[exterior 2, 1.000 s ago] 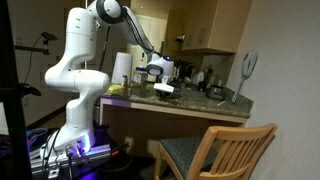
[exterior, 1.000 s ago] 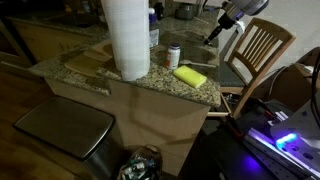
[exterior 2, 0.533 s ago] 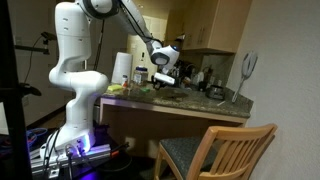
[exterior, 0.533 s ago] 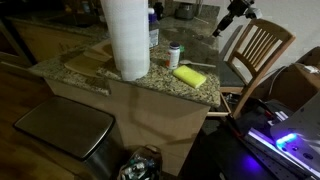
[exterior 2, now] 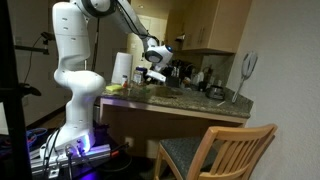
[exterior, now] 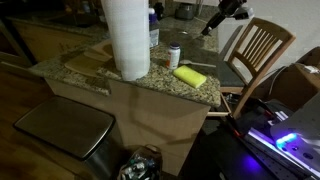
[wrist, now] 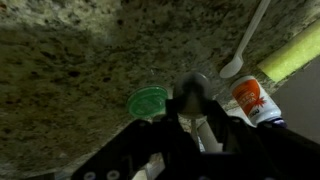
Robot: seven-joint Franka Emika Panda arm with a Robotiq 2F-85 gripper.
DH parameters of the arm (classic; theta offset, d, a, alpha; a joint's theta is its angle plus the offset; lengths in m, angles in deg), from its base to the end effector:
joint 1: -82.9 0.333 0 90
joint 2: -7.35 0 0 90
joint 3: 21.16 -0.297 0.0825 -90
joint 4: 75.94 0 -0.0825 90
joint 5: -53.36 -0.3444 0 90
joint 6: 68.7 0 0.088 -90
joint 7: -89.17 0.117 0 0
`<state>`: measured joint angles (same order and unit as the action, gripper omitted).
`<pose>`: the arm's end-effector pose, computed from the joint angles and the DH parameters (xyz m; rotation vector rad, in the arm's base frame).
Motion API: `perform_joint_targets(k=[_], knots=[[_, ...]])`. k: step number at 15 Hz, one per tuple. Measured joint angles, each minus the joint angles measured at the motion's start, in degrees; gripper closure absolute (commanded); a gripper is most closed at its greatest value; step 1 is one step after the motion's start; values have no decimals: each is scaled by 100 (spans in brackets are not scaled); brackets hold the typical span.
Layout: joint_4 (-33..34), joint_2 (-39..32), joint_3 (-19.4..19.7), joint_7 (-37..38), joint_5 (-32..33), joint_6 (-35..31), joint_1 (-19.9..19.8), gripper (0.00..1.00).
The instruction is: Pick up the spoon from the counter and place it on the green object
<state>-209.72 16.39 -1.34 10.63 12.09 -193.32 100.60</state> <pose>0.4604 0.0118 0.4004 -2.3265 -1.1378 -0.5303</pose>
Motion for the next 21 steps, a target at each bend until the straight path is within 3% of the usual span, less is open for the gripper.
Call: perform_joint_targets(k=[1, 3, 6, 13, 14, 17, 18, 21], knots=[[0, -26, -27, -7, -3, 5, -24, 89], [0, -46, -135, -25, -4, 11, -156, 89], [-5, -60, -695, -27, -67, -187, -566, 89], [-46, -532, -1688, -65, -338, -1908, -643, 89], [-68, -642, -1767, -65, -338, -2245, -646, 64], [-104, -908, -1887, -65, -339, -2874, -664, 64], [-104, -936, -1890, -65, -339, -2890, -670, 89], [-105, -939, -1888, -59, -336, -2881, -673, 89]])
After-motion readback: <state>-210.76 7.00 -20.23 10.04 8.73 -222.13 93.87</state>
